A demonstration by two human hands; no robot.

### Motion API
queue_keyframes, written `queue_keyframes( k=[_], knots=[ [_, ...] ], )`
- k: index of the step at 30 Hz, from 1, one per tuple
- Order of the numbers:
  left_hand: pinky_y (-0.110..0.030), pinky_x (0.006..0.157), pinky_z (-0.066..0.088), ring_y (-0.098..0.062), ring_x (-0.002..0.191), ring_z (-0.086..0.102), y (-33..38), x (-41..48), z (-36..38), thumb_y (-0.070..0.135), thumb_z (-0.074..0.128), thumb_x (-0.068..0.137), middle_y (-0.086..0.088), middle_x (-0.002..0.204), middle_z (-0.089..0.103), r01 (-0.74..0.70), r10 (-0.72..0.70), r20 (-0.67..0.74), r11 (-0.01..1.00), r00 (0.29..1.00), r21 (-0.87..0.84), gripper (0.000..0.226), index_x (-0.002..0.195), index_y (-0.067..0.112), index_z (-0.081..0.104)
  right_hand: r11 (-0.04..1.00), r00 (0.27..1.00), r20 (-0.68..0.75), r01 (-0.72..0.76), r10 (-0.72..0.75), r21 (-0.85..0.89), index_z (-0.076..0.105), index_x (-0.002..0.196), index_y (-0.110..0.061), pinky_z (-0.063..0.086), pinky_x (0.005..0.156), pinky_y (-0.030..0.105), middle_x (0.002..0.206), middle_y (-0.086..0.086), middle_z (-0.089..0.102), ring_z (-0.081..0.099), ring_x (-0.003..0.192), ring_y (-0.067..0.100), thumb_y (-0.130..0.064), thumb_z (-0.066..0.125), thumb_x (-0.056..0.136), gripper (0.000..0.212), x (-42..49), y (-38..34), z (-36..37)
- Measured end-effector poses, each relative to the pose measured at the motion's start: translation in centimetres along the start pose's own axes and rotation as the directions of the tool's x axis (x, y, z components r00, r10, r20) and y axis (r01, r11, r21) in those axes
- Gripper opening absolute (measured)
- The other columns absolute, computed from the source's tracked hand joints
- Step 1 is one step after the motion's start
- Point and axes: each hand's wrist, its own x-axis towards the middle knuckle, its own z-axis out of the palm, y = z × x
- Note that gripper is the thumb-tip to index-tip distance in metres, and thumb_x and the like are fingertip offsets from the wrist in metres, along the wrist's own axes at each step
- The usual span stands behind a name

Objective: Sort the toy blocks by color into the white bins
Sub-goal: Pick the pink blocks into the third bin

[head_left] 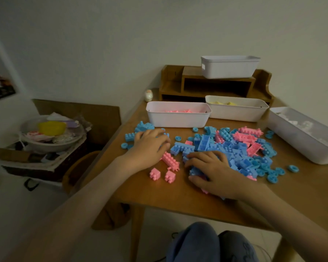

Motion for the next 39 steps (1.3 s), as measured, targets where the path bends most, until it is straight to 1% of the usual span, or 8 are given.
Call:
queue_keyframes(
  k=[6,11,14,18,25,29,34,39],
  knots=[
    [-0.029,0.107,0.011,0.000,0.127,0.029,0.5,-3.3,-0.7,0.049,0.050,0.091,0.019,0.131,0.044,-0.221,0.227,0.067,0.972,0.972,-0.085,0.033,0.122,0.037,0.051,0.995,0.994,-0.065,-0.092,0.089,-0.039,0.031,0.137,-0.039,0.000,0.111,0.034,0.146,-0.014,0.027,0.021,0.135,0.007,-0.052,0.034,0.094,0.044,0.4,0.5,0.1],
    [-0.025,0.108,0.006,-0.006,0.137,0.011,0.8,-5.1,0.9,0.057,0.047,0.089,0.012,0.150,0.022,-0.299,0.293,0.178,0.954,0.939,0.007,0.065,0.144,0.032,0.026,0.997,0.993,-0.084,-0.077,0.078,0.015,0.028,0.139,-0.039,0.004,0.111,0.033,0.144,-0.014,0.030,0.022,0.133,0.007,-0.052,0.037,0.094,0.048,0.6,-0.2,-0.1],
    [-0.031,0.110,0.012,-0.009,0.134,0.014,0.8,-4.5,1.7,0.055,0.043,0.091,0.010,0.145,0.029,-0.327,0.319,0.117,0.943,0.940,0.054,0.054,0.140,0.032,0.035,0.997,0.995,-0.079,-0.059,0.063,0.053,0.029,0.139,-0.038,0.005,0.111,0.033,0.143,-0.013,0.031,0.023,0.132,0.007,-0.048,0.041,0.094,0.048,0.7,-0.4,0.0],
    [-0.033,0.099,0.026,-0.012,0.116,0.026,0.9,-3.6,2.3,0.048,0.047,0.092,0.006,0.124,0.041,-0.361,0.359,0.049,0.932,0.932,0.039,0.037,0.125,0.031,0.049,0.988,0.995,-0.098,-0.014,0.029,0.152,0.027,0.140,-0.038,0.004,0.107,0.029,0.137,-0.015,0.036,0.025,0.125,0.000,-0.041,0.045,0.085,0.058,0.5,0.2,0.0],
    [-0.031,0.091,0.034,-0.012,0.105,0.030,1.3,-3.1,3.0,0.037,0.047,0.094,0.004,0.111,0.046,-0.368,0.368,-0.016,0.930,0.930,-0.001,0.025,0.114,0.024,0.054,0.939,0.999,-0.033,0.021,-0.011,0.342,0.017,0.131,-0.055,0.005,0.102,0.024,0.115,-0.041,0.027,0.022,0.106,-0.021,-0.026,0.044,0.069,0.073,0.2,0.7,-0.2],
    [-0.029,0.092,0.029,-0.015,0.109,0.034,1.5,-3.3,3.0,0.041,0.047,0.093,0.001,0.121,0.043,-0.332,0.337,-0.064,0.940,0.939,0.075,0.039,0.126,0.019,0.047,0.962,0.991,-0.137,0.035,0.003,0.270,0.021,0.133,-0.048,0.007,0.103,0.027,0.127,-0.022,0.033,0.022,0.118,-0.004,-0.021,0.054,0.081,0.067,0.4,1.0,0.2],
    [-0.033,0.088,0.026,-0.021,0.108,0.038,1.7,-3.7,2.9,0.056,0.045,0.084,-0.002,0.118,0.045,-0.156,0.223,-0.182,0.933,0.958,0.323,0.054,0.122,0.017,0.044,0.984,0.935,-0.334,-0.062,0.116,0.170,0.040,0.108,-0.031,0.022,0.091,0.031,0.104,-0.011,0.038,0.036,0.103,0.010,-0.029,0.058,0.082,0.032,0.6,1.3,1.1],
    [-0.035,0.097,0.027,-0.020,0.112,0.047,2.0,-3.5,3.1,0.054,0.036,0.092,-0.002,0.119,0.057,-0.145,0.182,-0.118,0.953,0.976,0.267,0.057,0.136,0.018,0.035,0.991,0.951,-0.280,-0.130,0.130,0.017,0.053,0.095,-0.030,0.009,0.082,0.024,0.095,-0.012,0.042,0.030,0.097,0.008,-0.039,0.054,0.088,0.012,0.5,1.4,1.1]
  ],
)
